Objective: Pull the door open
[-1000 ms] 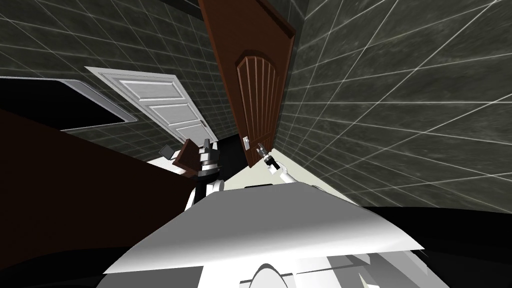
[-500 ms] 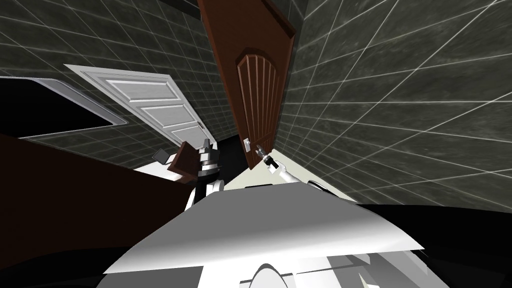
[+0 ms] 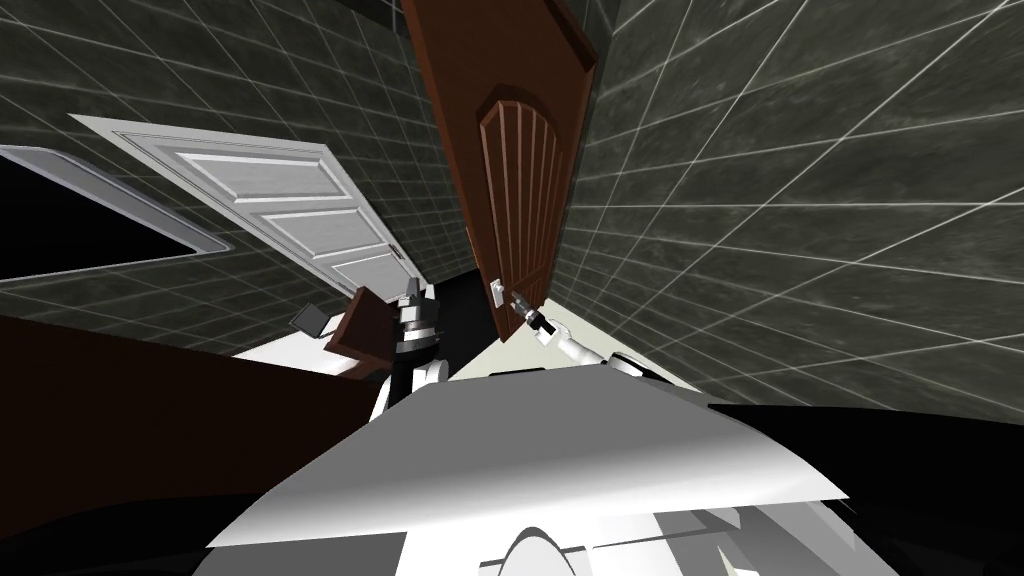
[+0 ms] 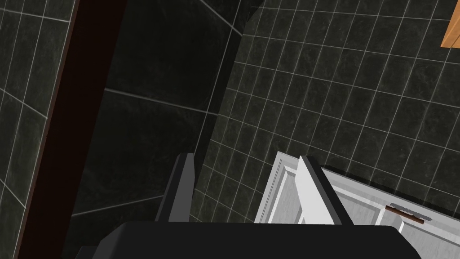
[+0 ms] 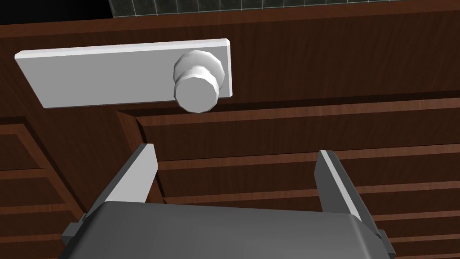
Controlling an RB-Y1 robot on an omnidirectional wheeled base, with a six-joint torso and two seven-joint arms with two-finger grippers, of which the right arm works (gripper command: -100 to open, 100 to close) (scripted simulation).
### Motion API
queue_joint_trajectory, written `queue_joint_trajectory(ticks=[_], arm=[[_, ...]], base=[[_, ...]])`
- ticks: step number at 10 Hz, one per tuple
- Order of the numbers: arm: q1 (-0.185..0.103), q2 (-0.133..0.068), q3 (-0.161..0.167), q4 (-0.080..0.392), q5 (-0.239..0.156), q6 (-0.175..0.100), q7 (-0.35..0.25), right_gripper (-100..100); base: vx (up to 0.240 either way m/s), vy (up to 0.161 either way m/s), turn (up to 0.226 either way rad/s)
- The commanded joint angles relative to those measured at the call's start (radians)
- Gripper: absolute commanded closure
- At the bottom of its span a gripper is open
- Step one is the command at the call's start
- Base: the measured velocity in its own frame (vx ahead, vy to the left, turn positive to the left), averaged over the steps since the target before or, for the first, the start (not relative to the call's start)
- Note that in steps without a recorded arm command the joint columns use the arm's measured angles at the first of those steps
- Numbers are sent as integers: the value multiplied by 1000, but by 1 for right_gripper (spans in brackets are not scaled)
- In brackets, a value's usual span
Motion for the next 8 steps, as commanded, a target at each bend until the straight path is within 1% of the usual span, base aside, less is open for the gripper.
queue_joint_trajectory(ticks=[1,2,4,6,7,8], arm=[[-21,-4,16,34,-1,-3,-10,-100],[-38,-8,30,60,-1,-2,-17,-100],[-60,-13,48,92,-2,-1,-27,-100],[-92,-20,74,140,-4,0,-42,-100],[-88,-18,67,136,-4,-7,-40,-100],[-95,-54,56,172,-10,-40,-69,-100]], base=[[91,71,-64],[77,87,-62],[76,88,-55],[106,104,-72],[41,52,-14],[45,114,236]])
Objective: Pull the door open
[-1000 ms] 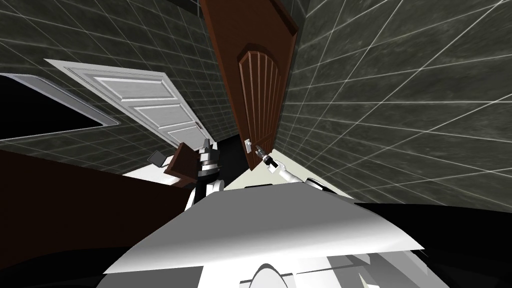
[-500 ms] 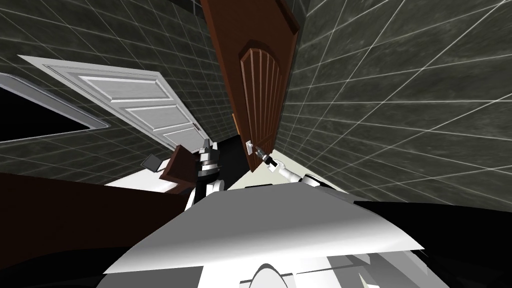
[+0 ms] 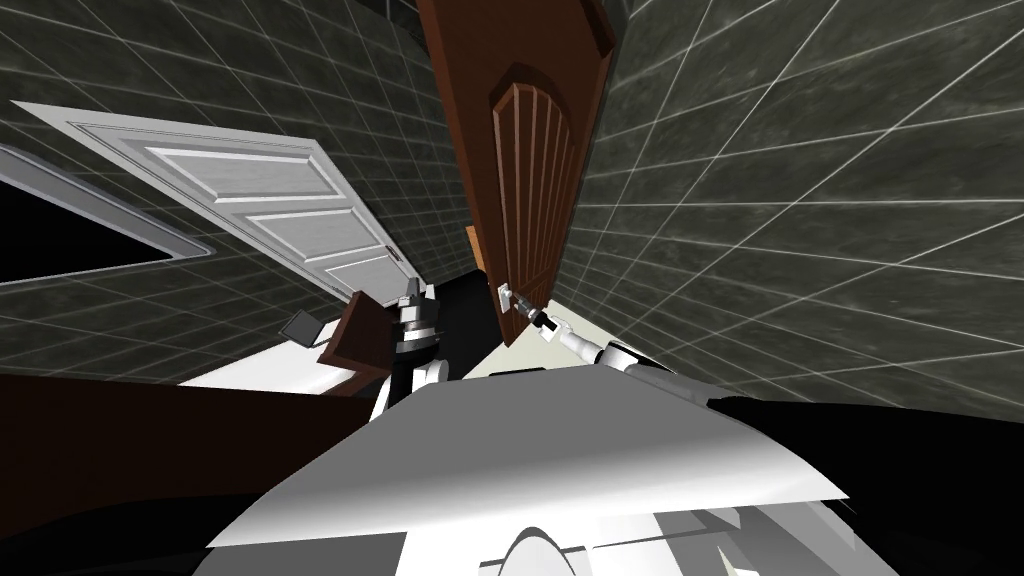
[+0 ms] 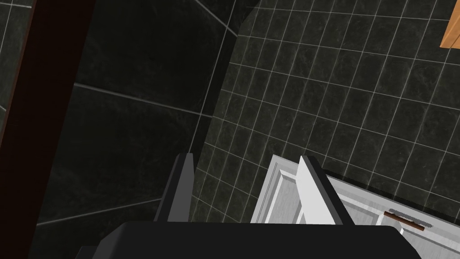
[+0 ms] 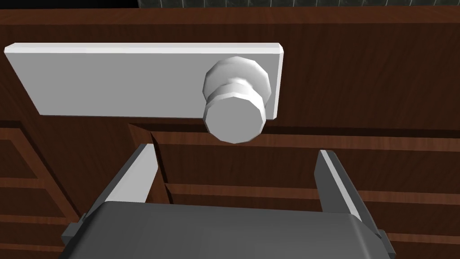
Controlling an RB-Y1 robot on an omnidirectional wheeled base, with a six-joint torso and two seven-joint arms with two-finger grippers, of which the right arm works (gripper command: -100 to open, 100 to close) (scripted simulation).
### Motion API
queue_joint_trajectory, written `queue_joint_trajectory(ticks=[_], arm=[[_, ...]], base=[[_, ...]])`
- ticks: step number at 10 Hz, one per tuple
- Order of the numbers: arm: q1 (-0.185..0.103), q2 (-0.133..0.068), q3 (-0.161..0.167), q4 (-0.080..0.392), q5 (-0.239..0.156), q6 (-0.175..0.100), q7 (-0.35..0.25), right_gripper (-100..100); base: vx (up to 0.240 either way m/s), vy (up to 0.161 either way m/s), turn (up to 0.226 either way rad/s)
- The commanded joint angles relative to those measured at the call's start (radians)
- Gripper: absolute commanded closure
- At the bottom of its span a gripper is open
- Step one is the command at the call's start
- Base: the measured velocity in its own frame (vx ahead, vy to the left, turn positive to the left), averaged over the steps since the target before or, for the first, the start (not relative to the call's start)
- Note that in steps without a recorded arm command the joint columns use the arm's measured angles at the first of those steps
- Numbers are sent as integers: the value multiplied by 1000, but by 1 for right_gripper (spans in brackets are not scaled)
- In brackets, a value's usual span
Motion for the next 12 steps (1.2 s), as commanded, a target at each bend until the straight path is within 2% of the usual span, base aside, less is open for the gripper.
queue_joint_trajectory(ticks=[1,2,3,4,5,6,7,8,9,10,11,12], arm=[[6,-29,-11,12,-5,-24,-21,-100],[6,-29,-11,12,-5,-24,-21,-100],[2,-56,-20,36,-9,-48,-42,-100],[0,-70,-25,49,-12,-61,-52,-100],[-4,-97,-34,74,-17,-85,-73,-100],[-4,-97,-34,74,-17,-85,-73,-100],[-7,-120,-42,95,-21,-106,-91,-100],[-7,-120,-42,95,-21,-106,-91,-100],[-9,-136,-48,110,-24,-121,-104,-100],[-9,-128,-45,107,-23,-114,-98,-100],[-9,-128,-45,107,-23,-114,-98,100],[-9,-128,-45,107,-23,-114,-98,100]], base=[[62,150,160],[49,101,13],[42,115,171],[57,122,158],[68,137,157],[56,101,65],[65,98,127],[52,71,63],[38,74,113],[18,35,21],[-2,-6,-22],[-7,-13,5]])
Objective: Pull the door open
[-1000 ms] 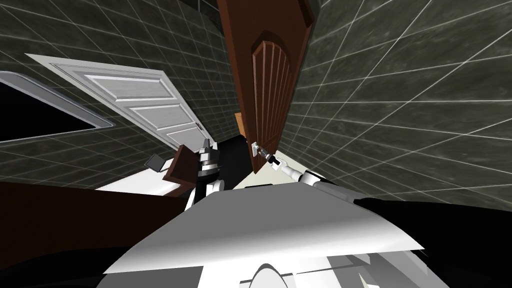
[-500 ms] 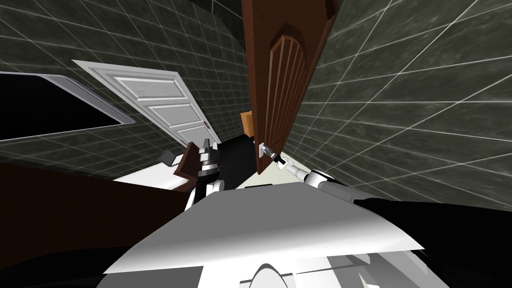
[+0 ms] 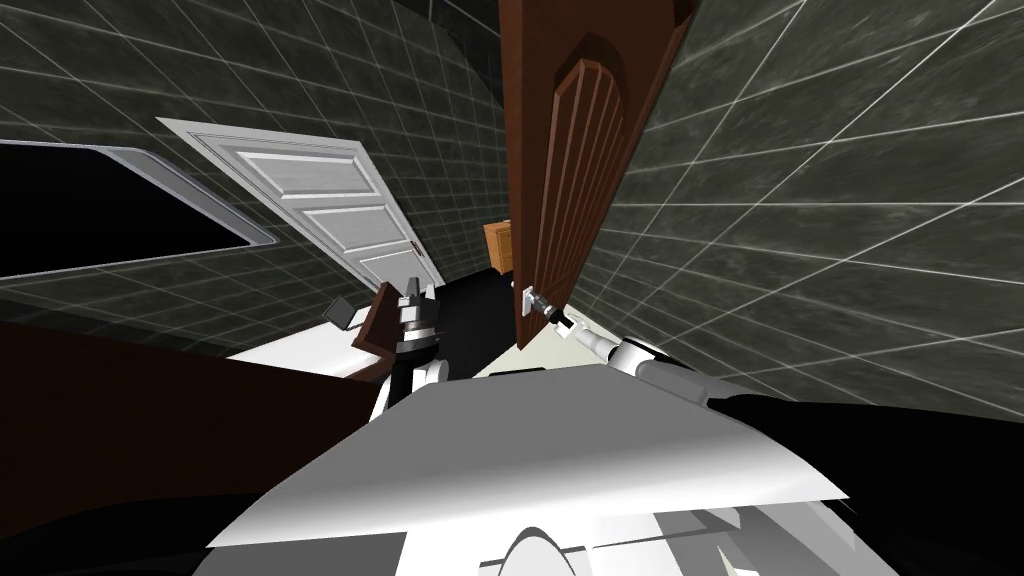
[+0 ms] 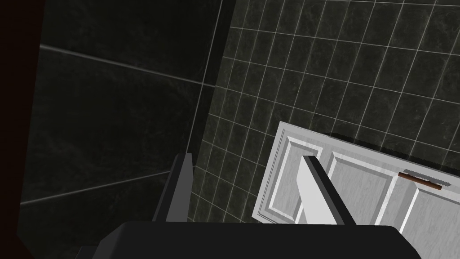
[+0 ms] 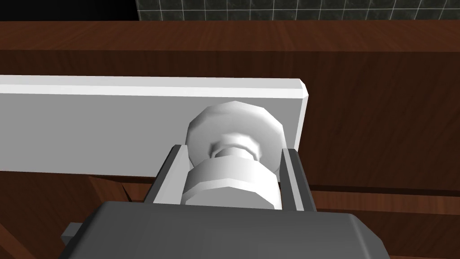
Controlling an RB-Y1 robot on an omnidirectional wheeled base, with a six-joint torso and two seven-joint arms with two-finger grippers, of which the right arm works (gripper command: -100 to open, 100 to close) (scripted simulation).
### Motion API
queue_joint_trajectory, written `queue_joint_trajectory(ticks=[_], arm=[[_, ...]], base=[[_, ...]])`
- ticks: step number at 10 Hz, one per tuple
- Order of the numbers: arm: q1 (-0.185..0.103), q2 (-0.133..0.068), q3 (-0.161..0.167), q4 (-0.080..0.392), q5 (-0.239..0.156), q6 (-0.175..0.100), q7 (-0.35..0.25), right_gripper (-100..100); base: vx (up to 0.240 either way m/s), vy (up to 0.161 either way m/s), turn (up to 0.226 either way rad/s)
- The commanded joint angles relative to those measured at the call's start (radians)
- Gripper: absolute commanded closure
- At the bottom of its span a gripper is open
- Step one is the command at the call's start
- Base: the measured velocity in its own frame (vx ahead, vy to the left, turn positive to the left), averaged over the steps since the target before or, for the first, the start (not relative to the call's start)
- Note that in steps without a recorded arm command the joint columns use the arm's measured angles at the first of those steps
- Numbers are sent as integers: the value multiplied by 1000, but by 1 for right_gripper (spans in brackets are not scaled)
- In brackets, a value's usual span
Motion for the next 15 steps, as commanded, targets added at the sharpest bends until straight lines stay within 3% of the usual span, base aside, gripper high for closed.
queue_joint_trajectory(ticks=[1,4,5,11,12,15], arm=[[0,-1,-1,0,0,0,0,100],[0,-1,-1,0,0,0,0,100],[-3,-22,26,6,-3,-28,-19,100],[-16,-97,111,28,-15,-126,-85,100],[-20,-120,138,34,-19,-157,-105,100],[-27,-162,185,46,-25,-211,-142,100]], base=[[-5,-10,9],[0,0,0],[-36,-74,103],[-91,-126,94],[-108,-113,115],[-83,-113,114]])
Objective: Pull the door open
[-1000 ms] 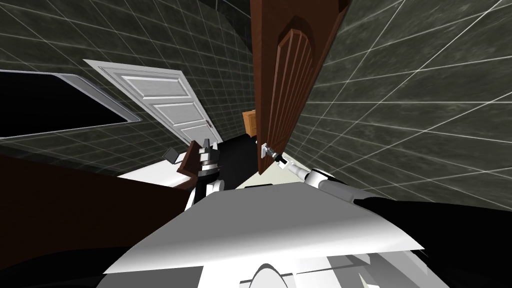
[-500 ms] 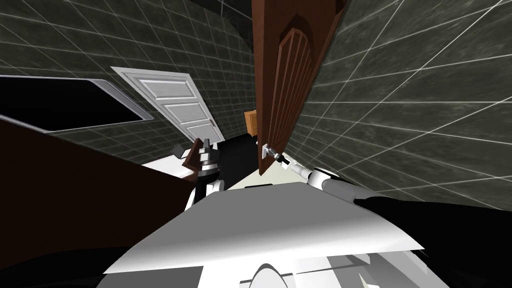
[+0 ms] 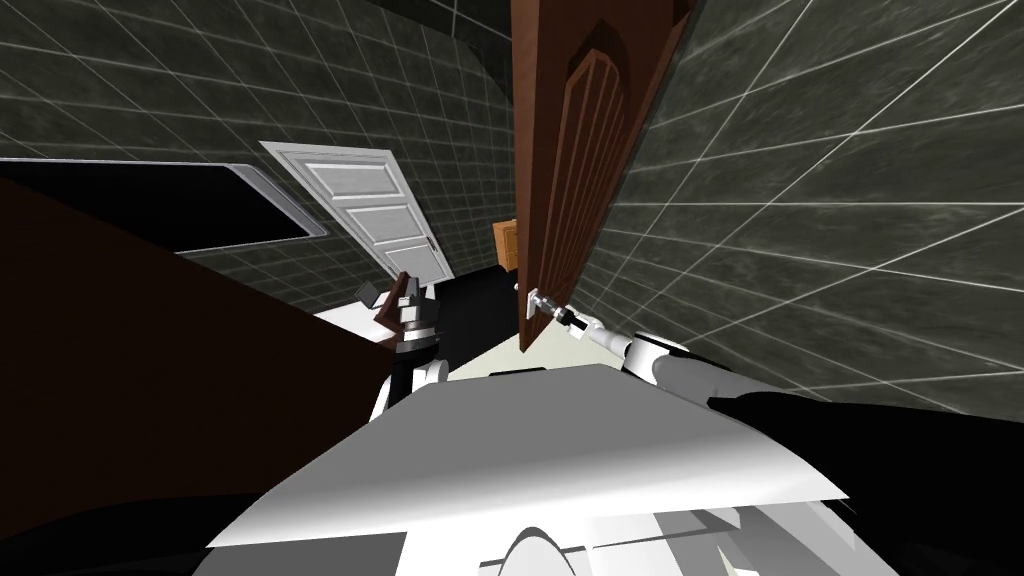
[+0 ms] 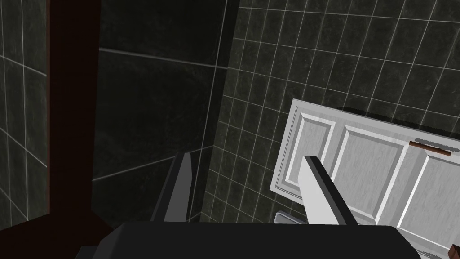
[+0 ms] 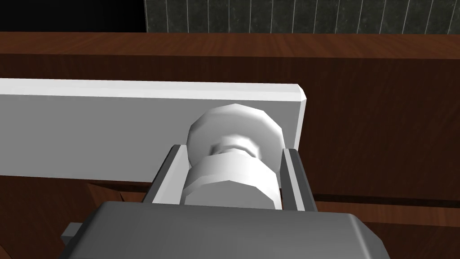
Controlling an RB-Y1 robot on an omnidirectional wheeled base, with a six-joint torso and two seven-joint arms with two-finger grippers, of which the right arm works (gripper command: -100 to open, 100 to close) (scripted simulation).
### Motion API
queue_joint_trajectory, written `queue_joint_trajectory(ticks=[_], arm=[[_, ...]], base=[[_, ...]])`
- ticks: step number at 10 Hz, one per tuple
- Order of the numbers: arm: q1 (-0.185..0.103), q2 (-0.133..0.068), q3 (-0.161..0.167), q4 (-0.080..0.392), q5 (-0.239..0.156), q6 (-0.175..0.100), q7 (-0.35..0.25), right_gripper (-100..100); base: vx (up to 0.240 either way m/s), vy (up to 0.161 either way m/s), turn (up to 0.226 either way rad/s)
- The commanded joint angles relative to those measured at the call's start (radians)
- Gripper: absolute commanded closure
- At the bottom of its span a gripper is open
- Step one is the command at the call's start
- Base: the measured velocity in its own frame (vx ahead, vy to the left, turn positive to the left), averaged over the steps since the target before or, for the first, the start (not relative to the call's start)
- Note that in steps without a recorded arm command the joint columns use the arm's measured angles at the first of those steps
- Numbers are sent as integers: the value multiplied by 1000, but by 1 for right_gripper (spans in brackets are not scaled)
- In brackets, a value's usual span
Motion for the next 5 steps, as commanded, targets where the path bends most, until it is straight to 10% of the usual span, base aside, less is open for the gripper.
queue_joint_trajectory(ticks=[1,5], arm=[[-6,-17,21,14,-3,-33,-19,100],[-11,-38,61,24,-12,-73,-35,100]], base=[[-86,-131,83],[-82,-132,96]])
